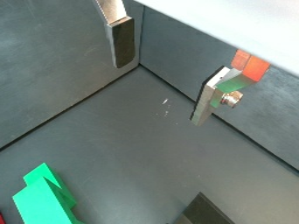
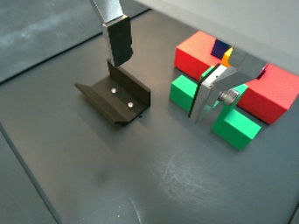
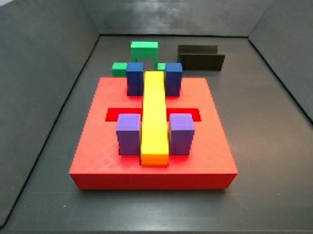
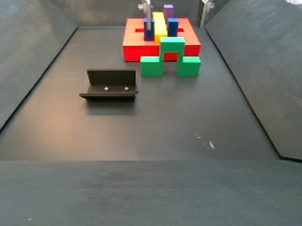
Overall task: Pick up the green object. Move up. Move to above the board. Insert the green object.
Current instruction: Pick up the green object.
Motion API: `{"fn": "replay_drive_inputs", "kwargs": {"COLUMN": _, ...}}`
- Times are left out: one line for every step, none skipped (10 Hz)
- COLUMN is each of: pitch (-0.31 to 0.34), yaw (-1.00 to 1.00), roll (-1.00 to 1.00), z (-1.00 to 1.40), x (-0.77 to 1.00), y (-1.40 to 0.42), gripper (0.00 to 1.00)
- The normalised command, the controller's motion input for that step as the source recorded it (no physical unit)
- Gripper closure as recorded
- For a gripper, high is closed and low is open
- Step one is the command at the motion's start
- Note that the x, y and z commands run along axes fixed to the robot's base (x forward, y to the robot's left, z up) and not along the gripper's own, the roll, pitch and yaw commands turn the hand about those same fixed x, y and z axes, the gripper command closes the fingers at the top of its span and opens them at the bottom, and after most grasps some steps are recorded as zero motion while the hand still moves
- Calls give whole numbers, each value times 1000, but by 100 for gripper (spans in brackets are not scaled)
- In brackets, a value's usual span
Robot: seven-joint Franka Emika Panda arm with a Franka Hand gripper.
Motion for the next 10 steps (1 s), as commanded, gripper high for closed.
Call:
{"fn": "replay_drive_inputs", "kwargs": {"pitch": -77, "yaw": 40, "roll": 16, "z": -306, "x": -111, "y": -569, "gripper": 0}}
{"fn": "replay_drive_inputs", "kwargs": {"pitch": -104, "yaw": 43, "roll": 79, "z": -369, "x": -243, "y": -743, "gripper": 0}}
{"fn": "replay_drive_inputs", "kwargs": {"pitch": -110, "yaw": 29, "roll": 129, "z": -431, "x": -346, "y": -860, "gripper": 0}}
{"fn": "replay_drive_inputs", "kwargs": {"pitch": -104, "yaw": 0, "roll": 153, "z": -437, "x": -346, "y": -889, "gripper": 0}}
{"fn": "replay_drive_inputs", "kwargs": {"pitch": -100, "yaw": 0, "roll": 144, "z": -420, "x": -380, "y": -809, "gripper": 0}}
{"fn": "replay_drive_inputs", "kwargs": {"pitch": -100, "yaw": 0, "roll": 179, "z": -346, "x": -374, "y": -809, "gripper": 0}}
{"fn": "replay_drive_inputs", "kwargs": {"pitch": -99, "yaw": 0, "roll": 136, "z": -283, "x": -257, "y": -737, "gripper": 0}}
{"fn": "replay_drive_inputs", "kwargs": {"pitch": -84, "yaw": -77, "roll": 69, "z": -186, "x": 0, "y": -509, "gripper": 0}}
{"fn": "replay_drive_inputs", "kwargs": {"pitch": -31, "yaw": 0, "roll": 0, "z": -51, "x": 323, "y": -209, "gripper": 0}}
{"fn": "replay_drive_inputs", "kwargs": {"pitch": -4, "yaw": 0, "roll": 0, "z": 0, "x": 423, "y": -109, "gripper": 0}}
